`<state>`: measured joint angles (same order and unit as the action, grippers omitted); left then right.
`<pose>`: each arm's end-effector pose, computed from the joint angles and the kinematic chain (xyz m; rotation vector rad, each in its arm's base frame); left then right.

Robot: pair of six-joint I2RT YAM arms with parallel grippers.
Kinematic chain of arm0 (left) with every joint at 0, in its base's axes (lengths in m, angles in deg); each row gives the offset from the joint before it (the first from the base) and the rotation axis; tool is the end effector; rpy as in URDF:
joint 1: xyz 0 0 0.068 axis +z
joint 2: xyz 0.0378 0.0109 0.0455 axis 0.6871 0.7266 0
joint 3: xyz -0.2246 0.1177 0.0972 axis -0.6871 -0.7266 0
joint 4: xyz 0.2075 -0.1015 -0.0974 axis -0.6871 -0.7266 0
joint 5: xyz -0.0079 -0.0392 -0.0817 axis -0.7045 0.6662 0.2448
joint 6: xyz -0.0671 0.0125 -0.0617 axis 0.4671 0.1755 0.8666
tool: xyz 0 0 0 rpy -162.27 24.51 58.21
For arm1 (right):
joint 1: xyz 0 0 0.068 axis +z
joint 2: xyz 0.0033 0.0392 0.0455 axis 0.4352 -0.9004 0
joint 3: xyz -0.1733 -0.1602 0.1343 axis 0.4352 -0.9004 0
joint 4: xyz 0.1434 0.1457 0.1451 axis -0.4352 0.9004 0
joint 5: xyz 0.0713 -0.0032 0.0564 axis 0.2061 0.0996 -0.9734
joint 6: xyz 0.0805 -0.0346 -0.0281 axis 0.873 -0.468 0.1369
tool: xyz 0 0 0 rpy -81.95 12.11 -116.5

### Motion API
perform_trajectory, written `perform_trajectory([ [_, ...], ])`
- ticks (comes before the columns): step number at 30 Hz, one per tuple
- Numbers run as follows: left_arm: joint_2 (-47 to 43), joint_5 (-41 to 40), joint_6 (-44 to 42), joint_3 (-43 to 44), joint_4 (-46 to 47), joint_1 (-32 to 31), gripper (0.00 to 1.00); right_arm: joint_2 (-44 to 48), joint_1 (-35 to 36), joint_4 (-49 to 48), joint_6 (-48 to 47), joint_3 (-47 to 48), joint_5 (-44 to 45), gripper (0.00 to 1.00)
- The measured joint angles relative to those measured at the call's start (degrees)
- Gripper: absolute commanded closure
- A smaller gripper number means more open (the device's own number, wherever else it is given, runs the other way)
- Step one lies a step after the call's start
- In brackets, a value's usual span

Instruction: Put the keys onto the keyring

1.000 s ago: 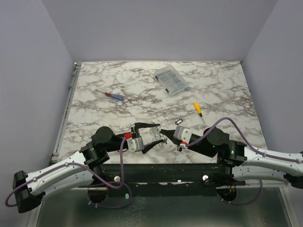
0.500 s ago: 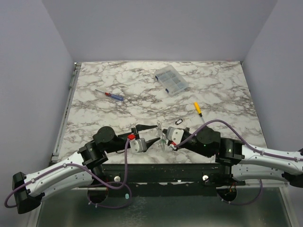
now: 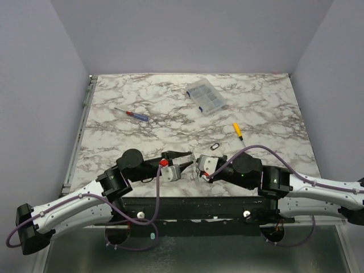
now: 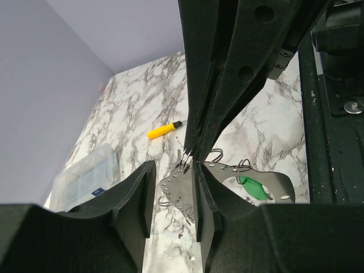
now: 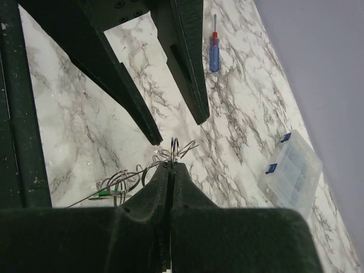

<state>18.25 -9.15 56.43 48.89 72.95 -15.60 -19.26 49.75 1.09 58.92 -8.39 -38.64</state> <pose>0.0873 -0.1935 0.3093 1.2881 0.9790 -0.6447 0.0795 0.2248 0.3128 -1.3487 1.2592 0.3289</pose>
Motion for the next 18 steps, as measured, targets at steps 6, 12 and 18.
perform_trajectory([
  [6, 0.1, 0.1, -0.7, 0.0, -0.5, 0.0, 0.68, -0.3, 0.0, 1.2, 0.2, 0.2, -0.8, 0.99],
  [12, 0.8, 0.7, -1.0, 0.0, -1.2, 0.0, 0.65, -0.4, 0.0, 1.9, 0.6, 1.4, -1.4, 0.99],
  [18, 3.0, 1.6, -1.9, 0.9, -2.3, 0.0, 0.68, -0.5, 0.0, 2.3, 0.9, 1.7, -1.9, 0.99],
])
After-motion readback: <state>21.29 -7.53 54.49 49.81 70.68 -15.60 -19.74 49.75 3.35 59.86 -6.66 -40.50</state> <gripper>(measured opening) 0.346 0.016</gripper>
